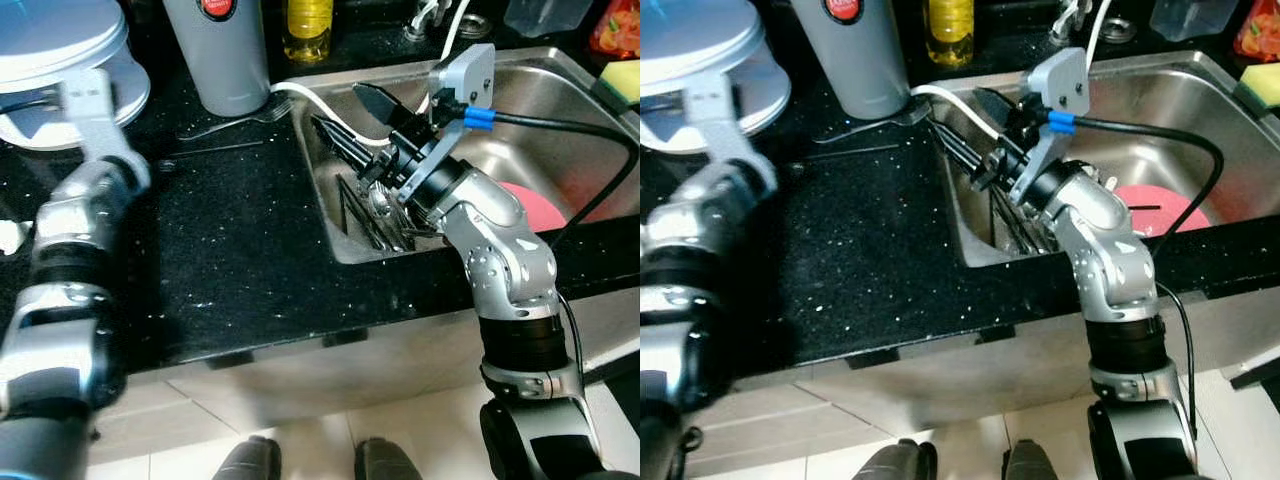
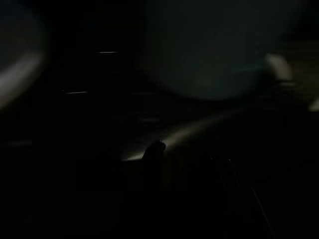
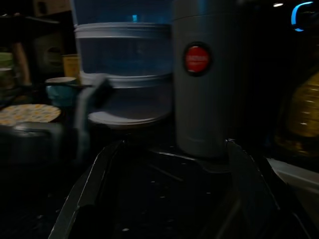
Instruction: Kitchen organization
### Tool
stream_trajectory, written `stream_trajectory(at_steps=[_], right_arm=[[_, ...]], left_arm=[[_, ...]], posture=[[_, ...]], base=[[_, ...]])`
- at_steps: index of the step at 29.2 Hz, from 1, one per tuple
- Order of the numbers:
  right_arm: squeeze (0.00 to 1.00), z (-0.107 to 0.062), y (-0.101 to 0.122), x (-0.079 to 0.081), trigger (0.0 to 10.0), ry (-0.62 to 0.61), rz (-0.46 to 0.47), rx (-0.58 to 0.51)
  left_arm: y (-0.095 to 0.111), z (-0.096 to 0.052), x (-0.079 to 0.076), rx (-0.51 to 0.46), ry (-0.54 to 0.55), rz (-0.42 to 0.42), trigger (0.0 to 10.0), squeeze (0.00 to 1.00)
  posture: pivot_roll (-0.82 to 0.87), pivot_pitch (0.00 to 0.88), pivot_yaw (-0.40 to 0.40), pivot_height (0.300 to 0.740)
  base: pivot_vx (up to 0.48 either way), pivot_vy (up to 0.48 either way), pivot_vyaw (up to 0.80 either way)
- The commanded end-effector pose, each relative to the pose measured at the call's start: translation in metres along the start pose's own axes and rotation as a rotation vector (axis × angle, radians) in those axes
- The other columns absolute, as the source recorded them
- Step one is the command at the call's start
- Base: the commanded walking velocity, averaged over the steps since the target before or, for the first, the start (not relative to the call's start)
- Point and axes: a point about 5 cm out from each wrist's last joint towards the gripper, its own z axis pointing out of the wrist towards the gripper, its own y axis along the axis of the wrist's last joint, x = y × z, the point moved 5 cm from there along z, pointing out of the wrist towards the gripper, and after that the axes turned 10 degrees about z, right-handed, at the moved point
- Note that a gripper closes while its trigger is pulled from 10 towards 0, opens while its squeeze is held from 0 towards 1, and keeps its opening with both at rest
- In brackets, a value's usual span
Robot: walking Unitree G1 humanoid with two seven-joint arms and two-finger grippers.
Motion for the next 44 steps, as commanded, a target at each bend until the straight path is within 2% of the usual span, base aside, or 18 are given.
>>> stream_trajectory(at_steps=[1, 2, 3, 6, 10, 11, 16, 20, 21, 23, 24, 25, 29, 30, 31, 35, 38, 44], right_arm=[[0.0, -0.001, -0.005, 0.003, 10.0, 0.014, 0.023, 0.012], [0.0, -0.001, -0.006, 0.003, 10.0, 0.017, 0.02, 0.016], [0.0, 0.0, -0.006, 0.003, 10.0, 0.018, 0.016, 0.017], [0.0, 0.0, -0.006, 0.002, 10.0, 0.016, 0.015, 0.015], [0.0, 0.0, -0.005, 0.002, 10.0, 0.013, 0.013, 0.011], [0.0, 0.0, -0.005, 0.002, 10.0, 0.013, 0.013, 0.011], [0.0, -0.001, -0.005, 0.001, 10.0, 0.01, 0.013, 0.009], [0.0, 0.0, -0.005, 0.0, 10.0, 0.008, 0.011, 0.008], [0.0, 0.0, -0.004, 0.0, 10.0, 0.006, 0.011, 0.006], [0.0, -0.001, -0.003, -0.001, 10.0, 0.001, 0.009, 0.0], [0.0, -0.001, -0.002, -0.001, 10.0, 0.0, 0.008, -0.001], [0.0, -0.001, -0.002, -0.001, 10.0, 0.0, 0.008, -0.001], [0.0, -0.001, -0.002, -0.003, 10.0, -0.004, 0.008, -0.007], [0.0, 0.0, -0.002, -0.003, 10.0, -0.003, 0.009, -0.009], [0.0, 0.0, -0.002, -0.003, 10.0, -0.003, 0.009, -0.009], [0.0, 0.002, -0.002, -0.002, 10.0, 0.001, 0.012, -0.015], [0.0, 0.002, -0.001, -0.003, 10.0, 0.0, 0.007, -0.016], [0.0, 0.0, 0.002, -0.005, 10.0, -0.009, -0.002, -0.023]], left_arm=[[-0.045, -0.001, -0.009, 0.146, -0.031, -0.049, 10.0, 0.0], [-0.043, 0.001, -0.018, 0.141, -0.048, -0.063, 10.0, 0.0], [-0.04, 0.005, -0.038, 0.129, -0.093, -0.083, 10.0, 0.0], [-0.039, 0.008, -0.053, 0.125, -0.131, -0.097, 10.0, 0.0], [-0.032, 0.009, -0.101, 0.105, -0.273, -0.112, 10.0, 0.0], [-0.032, 0.009, -0.101, 0.105, -0.273, -0.112, 10.0, 0.0], [-0.027, 0.0, -0.141, 0.102, -0.391, -0.122, 10.0, 0.0], [-0.017, -0.01, -0.154, 0.072, -0.454, -0.097, 10.0, 0.0], [-0.009, -0.015, -0.153, 0.035, -0.456, -0.048, 10.0, 0.0], [0.012, -0.022, -0.126, -0.061, -0.344, 0.186, 10.0, 0.0], [0.022, -0.025, -0.11, -0.087, -0.284, 0.252, 10.0, 0.0], [0.022, -0.025, -0.11, -0.087, -0.284, 0.252, 10.0, 0.0], [0.061, -0.04, -0.043, -0.124, -0.12, 0.345, 10.0, 0.0], [0.061, -0.042, -0.023, -0.093, -0.072, 0.358, 10.0, 0.0], [0.061, -0.042, -0.023, -0.093, -0.072, 0.358, 10.0, 0.0], [0.031, -0.04, 0.017, 0.069, 0.012, 0.308, 10.0, 0.0], [0.014, -0.04, 0.031, 0.135, 0.026, 0.264, 10.0, 0.0], [0.012, -0.041, 0.052, 0.159, 0.055, 0.258, 10.0, 0.0]], posture=[[-0.04, 0.134, 0.053, 0.74], [-0.04, 0.132, 0.053, 0.74], [-0.04, 0.132, 0.054, 0.74], [-0.04, 0.131, 0.056, 0.74], [-0.04, 0.132, 0.06, 0.74], [-0.04, 0.132, 0.06, 0.74], [-0.04, 0.135, 0.061, 0.74], [-0.04, 0.136, 0.062, 0.74], [-0.04, 0.137, 0.064, 0.74], [-0.03, 0.137, 0.061, 0.74], [-0.03, 0.137, 0.061, 0.74], [-0.03, 0.137, 0.061, 0.74], [-0.01, 0.131, 0.056, 0.74], [0.0, 0.128, 0.056, 0.74], [0.0, 0.128, 0.056, 0.74], [-0.01, 0.123, 0.052, 0.74], [-0.01, 0.123, 0.055, 0.74], [-0.02, 0.12, 0.063, 0.74]], base=[[0.0, 0.0, 0.0], [0.0, 0.0, 0.0], [0.0, 0.0, 0.0], [0.0, 0.0, 0.0], [0.0, 0.0, 0.0], [0.0, 0.0, 0.0], [0.0, 0.0, 0.0], [0.0, 0.0, 0.0], [0.0, 0.0, 0.0], [0.0, 0.0, 0.0], [0.0, 0.0, 0.0], [0.0, 0.0, 0.0], [0.0, 0.0, 0.0], [0.0, 0.0, 0.0], [0.0, 0.0, 0.0], [0.0, 0.0, 0.0], [0.0, 0.0, 0.0], [0.0, 0.0, 0.0]])
